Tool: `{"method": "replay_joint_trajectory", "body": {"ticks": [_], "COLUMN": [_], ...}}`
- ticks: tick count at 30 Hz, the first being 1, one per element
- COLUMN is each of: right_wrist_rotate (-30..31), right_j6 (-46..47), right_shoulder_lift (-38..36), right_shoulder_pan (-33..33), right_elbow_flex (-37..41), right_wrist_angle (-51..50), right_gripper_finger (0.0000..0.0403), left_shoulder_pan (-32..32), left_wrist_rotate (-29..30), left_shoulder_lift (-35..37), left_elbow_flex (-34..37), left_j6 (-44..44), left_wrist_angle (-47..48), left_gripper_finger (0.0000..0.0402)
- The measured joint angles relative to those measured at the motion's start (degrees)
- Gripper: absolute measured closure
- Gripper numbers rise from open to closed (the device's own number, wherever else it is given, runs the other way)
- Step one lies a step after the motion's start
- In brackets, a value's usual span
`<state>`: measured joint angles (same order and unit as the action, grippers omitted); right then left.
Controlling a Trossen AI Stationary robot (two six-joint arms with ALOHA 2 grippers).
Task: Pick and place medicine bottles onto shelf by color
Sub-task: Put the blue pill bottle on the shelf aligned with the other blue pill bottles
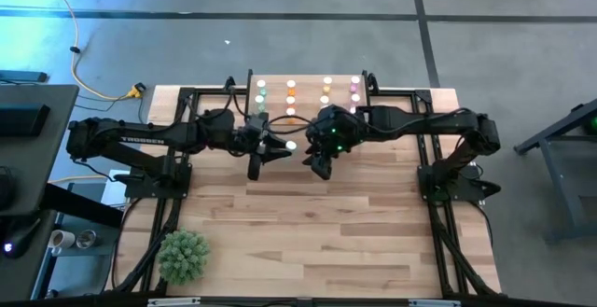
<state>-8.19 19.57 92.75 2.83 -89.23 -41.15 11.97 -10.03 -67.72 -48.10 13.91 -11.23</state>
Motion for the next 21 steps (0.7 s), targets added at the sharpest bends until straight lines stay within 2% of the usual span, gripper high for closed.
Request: {"method": "replay_joint_trajectory", "body": {"ticks": [8, 13, 21], "right_wrist_rotate": [1.0, 2.2, 2.2], "right_j6": [-1.8, -8.8, -18.2], "right_shoulder_lift": [-2.3, -2.6, -2.6], "right_shoulder_pan": [1.4, 1.4, 1.4], "right_elbow_flex": [-1.9, -7.4, -11.0], "right_wrist_angle": [-1.5, -1.7, 5.8], "right_gripper_finger": [0.0233, 0.0233, 0.0233], "left_shoulder_pan": [-0.1, -1.2, -5.8], "left_wrist_rotate": [5.9, 9.3, 11.4], "left_shoulder_lift": [1.6, 3.6, 4.3], "left_elbow_flex": [0.0, 0.0, 0.0], "left_j6": [-2.2, -2.3, -5.2], "left_wrist_angle": [6.9, 10.1, 6.2], "left_gripper_finger": [0.0312, 0.0312, 0.0312]}}
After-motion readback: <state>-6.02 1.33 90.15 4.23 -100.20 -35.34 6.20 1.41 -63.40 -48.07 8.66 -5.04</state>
